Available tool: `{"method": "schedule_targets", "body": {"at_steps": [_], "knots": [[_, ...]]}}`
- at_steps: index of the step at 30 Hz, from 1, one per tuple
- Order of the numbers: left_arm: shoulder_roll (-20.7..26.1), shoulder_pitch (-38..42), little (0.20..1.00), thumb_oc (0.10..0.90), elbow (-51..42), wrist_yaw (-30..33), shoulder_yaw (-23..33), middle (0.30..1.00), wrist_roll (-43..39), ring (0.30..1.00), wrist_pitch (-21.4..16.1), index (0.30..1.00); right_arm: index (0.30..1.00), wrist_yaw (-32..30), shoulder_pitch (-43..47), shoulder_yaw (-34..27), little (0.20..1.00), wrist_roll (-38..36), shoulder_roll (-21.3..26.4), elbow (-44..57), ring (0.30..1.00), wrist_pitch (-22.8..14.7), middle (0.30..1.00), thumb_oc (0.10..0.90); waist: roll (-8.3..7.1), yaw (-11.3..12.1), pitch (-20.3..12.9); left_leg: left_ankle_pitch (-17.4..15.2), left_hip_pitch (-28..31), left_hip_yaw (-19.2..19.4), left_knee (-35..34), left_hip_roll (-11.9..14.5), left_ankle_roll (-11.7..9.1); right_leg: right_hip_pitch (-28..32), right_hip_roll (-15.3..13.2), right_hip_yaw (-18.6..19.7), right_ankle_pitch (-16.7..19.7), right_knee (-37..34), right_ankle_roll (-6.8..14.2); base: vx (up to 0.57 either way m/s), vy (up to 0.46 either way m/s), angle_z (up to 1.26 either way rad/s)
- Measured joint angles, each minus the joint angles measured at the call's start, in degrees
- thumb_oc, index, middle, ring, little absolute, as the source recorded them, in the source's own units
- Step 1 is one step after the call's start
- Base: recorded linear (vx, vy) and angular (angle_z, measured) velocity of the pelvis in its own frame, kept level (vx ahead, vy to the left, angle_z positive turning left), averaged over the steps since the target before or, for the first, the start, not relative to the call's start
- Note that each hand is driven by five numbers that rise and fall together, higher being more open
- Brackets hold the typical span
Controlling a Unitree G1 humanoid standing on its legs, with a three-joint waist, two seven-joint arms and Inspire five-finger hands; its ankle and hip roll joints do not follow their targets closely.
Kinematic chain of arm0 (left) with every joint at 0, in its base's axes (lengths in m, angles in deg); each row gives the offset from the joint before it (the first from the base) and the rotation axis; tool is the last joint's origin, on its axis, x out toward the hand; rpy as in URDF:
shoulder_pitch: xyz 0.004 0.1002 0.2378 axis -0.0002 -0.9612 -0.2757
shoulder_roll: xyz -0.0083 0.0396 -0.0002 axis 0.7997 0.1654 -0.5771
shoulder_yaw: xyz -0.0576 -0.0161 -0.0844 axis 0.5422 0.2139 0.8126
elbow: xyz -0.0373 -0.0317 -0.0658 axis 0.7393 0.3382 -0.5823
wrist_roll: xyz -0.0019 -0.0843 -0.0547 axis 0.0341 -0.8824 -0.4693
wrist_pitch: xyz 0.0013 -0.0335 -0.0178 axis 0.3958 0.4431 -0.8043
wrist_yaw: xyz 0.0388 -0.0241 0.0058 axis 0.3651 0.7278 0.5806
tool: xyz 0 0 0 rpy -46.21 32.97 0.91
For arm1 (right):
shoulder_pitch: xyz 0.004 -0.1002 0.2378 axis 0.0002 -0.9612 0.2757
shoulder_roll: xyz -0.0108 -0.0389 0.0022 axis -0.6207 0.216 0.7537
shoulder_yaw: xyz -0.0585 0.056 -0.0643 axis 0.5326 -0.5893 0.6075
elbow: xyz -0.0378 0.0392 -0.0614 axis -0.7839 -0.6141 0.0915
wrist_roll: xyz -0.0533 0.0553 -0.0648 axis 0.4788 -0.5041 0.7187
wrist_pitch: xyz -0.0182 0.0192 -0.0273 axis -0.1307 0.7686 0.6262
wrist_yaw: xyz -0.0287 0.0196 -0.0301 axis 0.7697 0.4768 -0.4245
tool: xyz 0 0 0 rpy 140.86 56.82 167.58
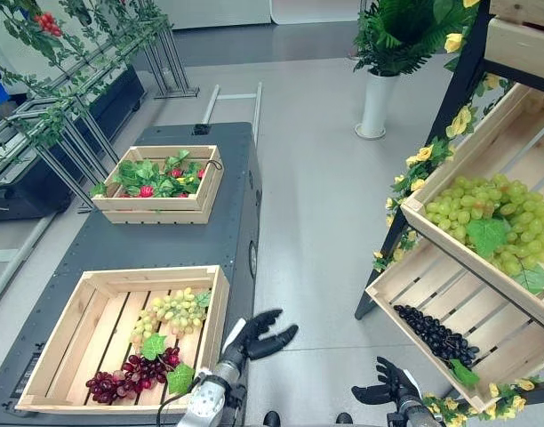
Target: Pick up the fruits from the basket on one side to the basket on the other side
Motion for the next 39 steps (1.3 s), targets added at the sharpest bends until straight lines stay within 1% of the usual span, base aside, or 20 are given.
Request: {"method": "schedule_targets", "body": {"at_steps": [2,5,7,10,11,16,19,22,25,29,30,31,32,33,34,35,36,37,38,39], "knots": [[1.88,-0.03,0.900,0.800,-2.94,2.80,1.93,0.900,0.46,0.900,0.00,0.900,0.900,-0.15,0.28,0.03,0.900,1.62,1.00,0.48,0.900,0.06,0.900,0.800,0.49,0.52,0.45,0.02,-0.09,-0.15,0.00,0.01,-0.01,-0.01,-0.02,-0.28,-0.02,0.00,0.00,0.02,0.055,0.06],[6.59,-0.41,0.900,0.800,-8.00,7.05,5.22,0.900,3.80,0.900,0.03,0.900,0.900,-0.30,-0.02,0.06,0.900,4.11,2.37,1.86,0.900,0.09,0.900,0.800,1.34,1.30,1.02,0.24,-0.51,-1.44,0.01,-0.10,-0.12,0.16,-0.16,-1.56,-0.10,-0.02,-0.03,0.02,0.056,0.21],[11.97,-0.39,0.900,0.800,-10.94,10.00,5.92,0.900,7.74,0.900,0.32,0.900,0.900,-0.67,-0.06,0.31,0.900,6.50,3.02,2.20,0.900,0.09,0.900,0.800,1.88,2.63,1.35,0.36,-0.81,-1.67,0.03,-0.08,-0.20,0.04,-0.13,-2.33,-0.17,-0.02,-0.09,0.01,0.051,0.11],[16.09,-0.41,0.900,0.800,-12.31,11.64,8.30,0.900,9.76,0.900,0.47,0.900,0.900,-0.79,-0.57,0.31,0.900,6.50,3.56,2.41,0.900,0.08,0.900,0.800,2.44,3.19,1.70,0.64,-1.47,-3.01,0.04,-0.22,-0.25,0.05,-0.23,-3.23,-0.45,-0.02,-0.04,0.04,0.040,0.22],[17.45,-0.66,0.900,0.800,-12.83,12.22,9.86,0.900,10.15,0.900,1.15,0.900,0.900,-0.80,-1.05,0.33,0.900,6.51,3.70,2.49,0.900,0.08,0.900,0.800,2.57,4.15,1.77,0.68,-1.62,-3.19,0.02,-0.34,-0.27,0.03,-0.23,-3.49,-0.53,-0.02,-0.05,0.02,0.048,0.22],[24.02,-0.58,0.900,0.800,-13.60,15.23,12.35,0.900,14.05,0.900,4.32,0.900,0.900,-1.27,-1.73,0.44,0.900,6.42,3.85,2.65,0.900,0.08,0.900,0.800,1.96,5.83,2.72,1.48,-4.13,-4.75,0.55,-0.35,-0.54,-1.49,-0.21,-5.96,-0.76,0.20,-0.05,-0.08,0.021,0.21],[27.65,1.03,0.900,0.800,-11.39,16.92,12.38,0.900,16.10,0.900,6.04,0.900,0.900,-1.52,-0.78,0.47,0.900,5.92,4.02,2.07,0.900,0.06,0.900,0.800,1.29,6.58,5.00,2.09,-5.69,-4.80,0.84,-0.46,-0.57,-2.35,-0.20,-6.48,-0.71,0.25,-0.03,-0.09,0.018,0.22],[30.37,4.04,0.900,0.800,-7.02,18.57,12.46,0.900,17.80,0.900,8.47,0.900,0.900,-1.82,1.67,2.17,0.900,5.87,4.03,1.64,0.900,0.05,0.900,0.800,-0.12,7.32,7.74,2.11,-7.92,-4.90,2.18,-0.61,-0.60,-3.88,-0.31,-7.41,-0.88,1.25,-0.22,-0.12,0.024,0.17],[31.42,8.77,0.900,0.800,-2.75,20.28,12.43,0.900,21.06,0.900,9.41,0.900,0.900,-1.82,4.57,2.25,0.900,5.68,4.00,1.48,0.900,0.00,0.900,0.800,-1.14,7.31,11.01,2.05,-10.57,-4.40,4.82,-0.88,-0.53,-6.38,-1.06,-7.84,-2.75,5.71,-0.24,-0.11,0.056,0.27],[32.70,14.55,0.900,0.800,0.23,23.11,11.69,0.900,23.67,0.900,9.63,0.900,0.900,-1.82,10.38,2.70,0.900,5.19,4.06,1.54,0.900,-0.06,0.900,0.800,-3.13,7.59,15.92,0.83,-13.37,-3.69,9.78,-1.77,0.08,-11.22,-3.66,-7.80,-7.57,16.68,-0.30,-0.07,0.086,0.12],[33.20,16.16,0.900,0.800,0.55,24.03,11.31,0.900,25.19,0.900,9.63,0.900,0.900,-1.81,12.37,2.76,0.900,4.43,4.18,1.86,0.900,-0.33,0.900,0.800,-3.83,8.22,18.26,-0.39,-13.73,-2.72,12.32,-2.37,0.31,-12.72,-5.01,-7.59,-9.78,21.46,-0.30,-0.06,0.119,-0.06],[33.21,16.62,0.900,0.800,0.58,24.64,11.01,0.900,25.75,0.900,9.63,0.900,0.900,-1.81,12.69,2.76,0.900,3.61,4.18,2.15,0.900,-0.61,0.900,0.800,-4.06,8.48,18.59,-1.18,-14.50,-2.63,13.79,-2.72,0.19,-13.60,-5.53,-7.45,-10.50,23.09,-0.28,-0.08,0.148,-0.02],[33.28,17.79,0.900,0.800,0.54,26.78,9.79,0.900,27.53,0.900,9.63,0.900,0.900,-1.81,13.67,2.85,0.900,3.57,4.30,2.26,0.900,-1.18,0.900,0.800,-4.34,8.66,19.30,-3.09,-17.23,-2.44,18.41,-3.26,0.49,-15.64,-6.86,-7.33,-12.12,26.78,-0.36,-0.07,0.112,0.06],[33.30,18.27,0.900,0.800,0.53,27.41,9.40,0.900,28.51,0.900,9.62,0.900,0.900,-1.81,14.17,3.09,0.900,3.59,4.32,2.30,0.900,-1.19,0.900,0.800,-4.44,8.71,19.82,-3.74,-18.16,-2.07,20.15,-3.42,0.57,-16.47,-7.35,-7.31,-12.87,28.51,-0.43,-0.11,0.143,0.14],[33.29,18.82,0.900,0.800,0.54,28.27,8.86,0.900,30.33,0.900,9.68,0.900,0.900,-1.80,14.85,4.04,0.900,3.63,4.35,2.30,0.900,-1.21,0.900,0.800,-4.66,8.68,20.34,-4.75,-19.95,-1.32,23.11,-3.65,0.78,-18.03,-8.06,-7.06,-14.09,31.19,-0.56,-0.10,0.148,0.15],[34.07,20.14,0.900,0.800,0.50,29.41,6.52,0.900,31.83,0.900,9.88,0.900,0.900,-1.71,15.04,4.84,0.900,3.67,4.83,2.61,0.900,-1.28,0.900,0.800,-4.73,8.74,20.88,-6.44,-22.63,0.14,27.26,-3.68,1.55,-20.18,-9.58,-7.25,-15.84,35.25,-0.73,-0.08,0.144,0.18],[34.38,20.75,0.900,0.800,0.46,29.61,5.55,0.900,32.31,0.900,9.87,0.900,0.900,-1.67,15.15,5.13,0.900,3.68,5.06,2.79,0.900,-1.28,0.900,0.800,-4.62,8.71,21.20,-7.22,-23.69,0.64,28.93,-3.70,1.67,-21.01,-10.10,-7.24,-16.70,37.05,-0.67,-0.06,0.107,0.18],[34.66,21.32,0.900,0.800,0.23,29.88,4.88,0.900,33.92,0.900,9.84,0.900,0.900,-1.54,15.34,5.45,0.900,3.67,5.25,2.84,0.900,-1.28,0.900,0.800,-4.59,8.67,21.31,-8.96,-26.32,1.05,33.10,-3.78,1.63,-23.13,-10.57,-6.92,-18.17,40.42,-0.57,-0.06,0.094,0.08],[34.83,21.32,0.900,0.800,0.15,30.07,4.80,0.900,34.36,0.900,9.85,0.900,0.900,-1.45,15.35,5.77,0.900,3.68,5.33,3.06,0.900,-1.27,0.900,0.800,-4.59,8.72,21.35,-9.60,-27.27,1.17,34.83,-3.75,1.66,-23.91,-10.75,-6.79,-18.55,41.68,-0.62,-0.09,0.117,0.01],[35.92,21.88,0.900,0.800,0.09,30.78,3.16,0.900,34.74,0.900,10.24,0.900,0.900,-1.18,15.33,6.62,0.900,3.69,5.74,3.77,0.900,-1.27,0.900,0.800,-4.75,8.70,21.67,-11.01,-29.24,1.41,38.30,-3.73,2.04,-25.56,-11.14,-5.97,-19.77,44.66,-0.62,-0.09,0.106,-0.05]]}}
